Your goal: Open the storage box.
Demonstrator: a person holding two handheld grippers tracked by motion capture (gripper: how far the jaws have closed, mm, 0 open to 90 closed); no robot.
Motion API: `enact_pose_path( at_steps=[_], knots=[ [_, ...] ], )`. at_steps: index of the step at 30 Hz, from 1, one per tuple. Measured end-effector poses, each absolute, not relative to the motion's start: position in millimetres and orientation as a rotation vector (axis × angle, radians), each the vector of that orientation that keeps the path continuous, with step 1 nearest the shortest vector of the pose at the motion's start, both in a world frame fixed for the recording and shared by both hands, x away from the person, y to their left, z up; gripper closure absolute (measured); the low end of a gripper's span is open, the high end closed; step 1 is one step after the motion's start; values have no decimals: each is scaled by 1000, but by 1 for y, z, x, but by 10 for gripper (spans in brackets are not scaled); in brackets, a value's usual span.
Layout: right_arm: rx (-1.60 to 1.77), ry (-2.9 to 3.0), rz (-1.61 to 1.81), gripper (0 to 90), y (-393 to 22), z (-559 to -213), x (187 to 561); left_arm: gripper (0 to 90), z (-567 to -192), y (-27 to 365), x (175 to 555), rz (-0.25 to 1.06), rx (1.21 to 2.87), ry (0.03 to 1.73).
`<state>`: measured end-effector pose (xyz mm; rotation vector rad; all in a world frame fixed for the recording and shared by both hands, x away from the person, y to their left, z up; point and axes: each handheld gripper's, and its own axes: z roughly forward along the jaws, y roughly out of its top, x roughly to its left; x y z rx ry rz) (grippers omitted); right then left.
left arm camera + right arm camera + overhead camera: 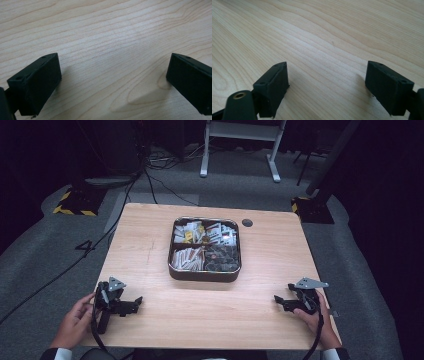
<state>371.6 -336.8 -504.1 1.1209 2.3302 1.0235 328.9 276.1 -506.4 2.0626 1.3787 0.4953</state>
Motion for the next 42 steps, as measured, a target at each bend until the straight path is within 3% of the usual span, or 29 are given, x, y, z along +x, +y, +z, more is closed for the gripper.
enact_pose_path(
  at_steps=[9,17,24,34,42],
  knots=[
    [1117,2333,1023,186,-337,-504,372,0,-506,275,327,499,2052,1400],
    [1134,2342,996,165,-341,-503,376,0,-506,276,340,465,2104,1303],
    [1139,2368,1037,211,-346,-499,380,0,-507,280,338,447,2122,1258],
    [1039,2331,1097,250,-332,-464,395,0,-507,289,335,396,2183,1129],
    [986,2324,1115,262,-321,-447,403,0,-507,289,335,396,2183,1129]
  ],
)
